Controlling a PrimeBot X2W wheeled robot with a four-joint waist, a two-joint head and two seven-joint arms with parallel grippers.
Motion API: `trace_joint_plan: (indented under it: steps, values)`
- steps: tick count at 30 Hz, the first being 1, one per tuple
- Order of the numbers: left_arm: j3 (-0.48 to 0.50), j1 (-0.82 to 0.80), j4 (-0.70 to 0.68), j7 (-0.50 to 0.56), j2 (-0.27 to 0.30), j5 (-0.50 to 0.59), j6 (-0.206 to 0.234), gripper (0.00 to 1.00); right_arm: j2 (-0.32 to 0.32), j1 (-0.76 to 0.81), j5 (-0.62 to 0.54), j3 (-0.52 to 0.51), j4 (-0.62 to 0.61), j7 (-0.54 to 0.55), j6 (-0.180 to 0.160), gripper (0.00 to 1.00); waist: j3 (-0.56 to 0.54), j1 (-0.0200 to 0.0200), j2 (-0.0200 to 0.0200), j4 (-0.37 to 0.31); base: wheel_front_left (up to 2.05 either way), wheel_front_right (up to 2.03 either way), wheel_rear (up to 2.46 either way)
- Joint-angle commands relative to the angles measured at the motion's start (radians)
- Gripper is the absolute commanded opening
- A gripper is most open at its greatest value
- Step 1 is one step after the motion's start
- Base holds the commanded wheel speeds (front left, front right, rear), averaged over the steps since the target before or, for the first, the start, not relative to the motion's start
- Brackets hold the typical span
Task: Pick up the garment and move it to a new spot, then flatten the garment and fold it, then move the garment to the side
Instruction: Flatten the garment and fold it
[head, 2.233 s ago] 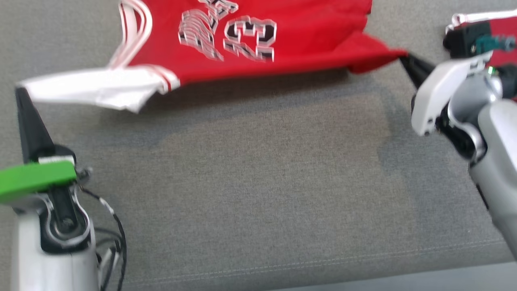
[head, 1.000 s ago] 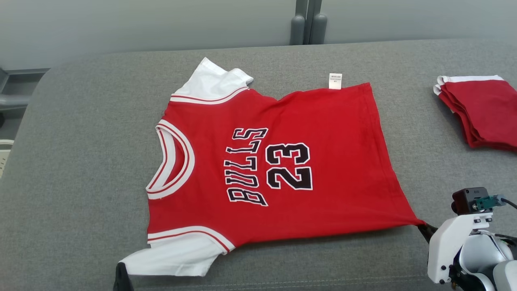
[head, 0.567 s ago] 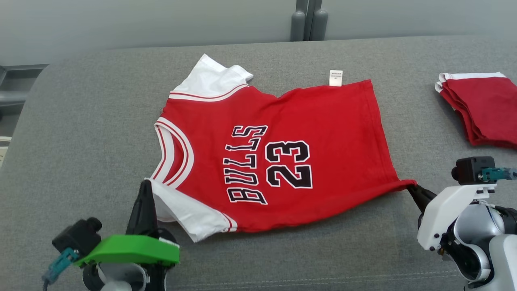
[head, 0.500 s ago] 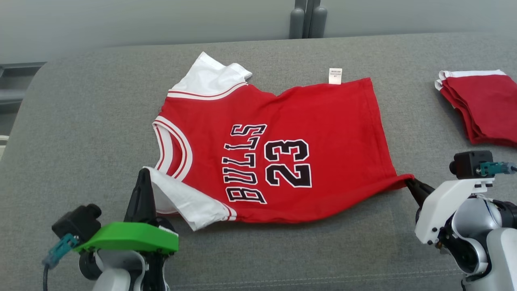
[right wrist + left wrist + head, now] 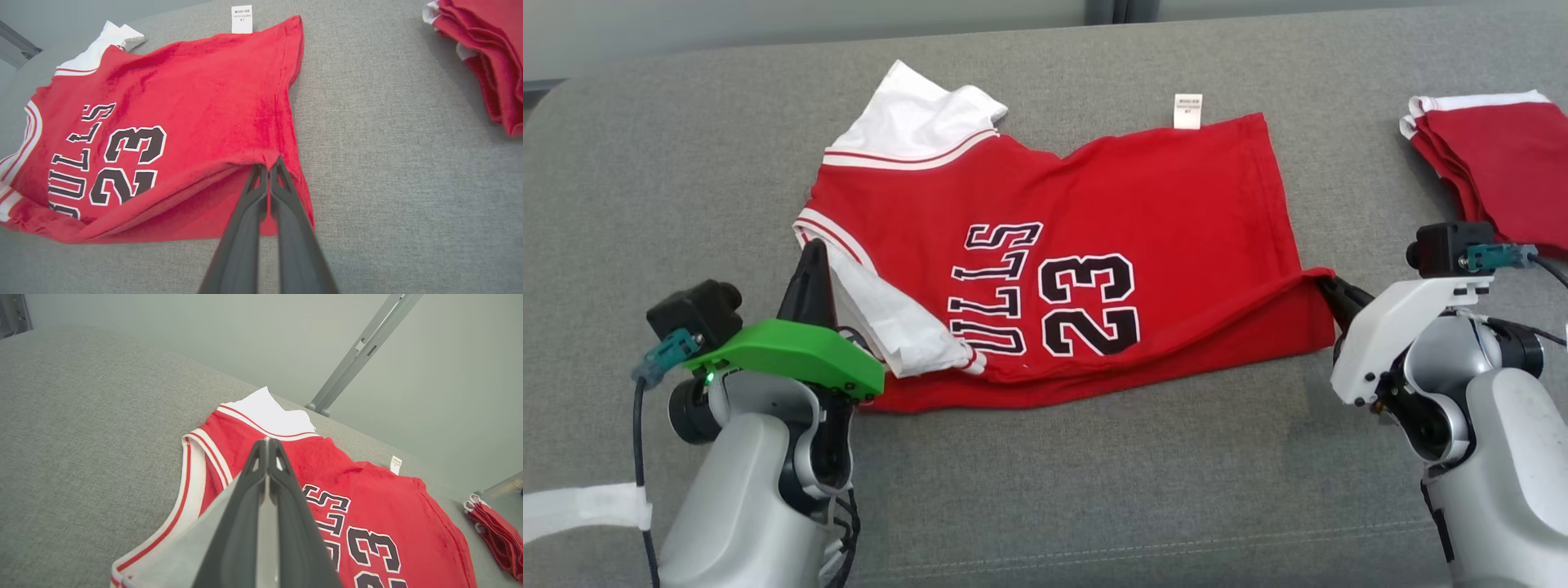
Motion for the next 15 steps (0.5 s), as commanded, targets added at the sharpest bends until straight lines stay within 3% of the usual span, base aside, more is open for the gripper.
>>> trace_joint_plan:
  steps: [1,15]
  values:
    - [0.002,-0.044,0.028,-0.009,0.006,0.009,-0.007,0.0,-0.007,-0.032,0.002,0.004,0.026,-0.017,0.0,0.0,0.023,0.0,0.0,-0.011,0.0,0.0,0.0]
    - [0.023,-0.221,0.215,-0.055,0.017,0.021,-0.023,0.0,-0.017,-0.166,0.019,0.06,0.205,-0.121,0.0,0.0,0.07,0.0,0.0,-0.012,0.0,0.0,0.0]
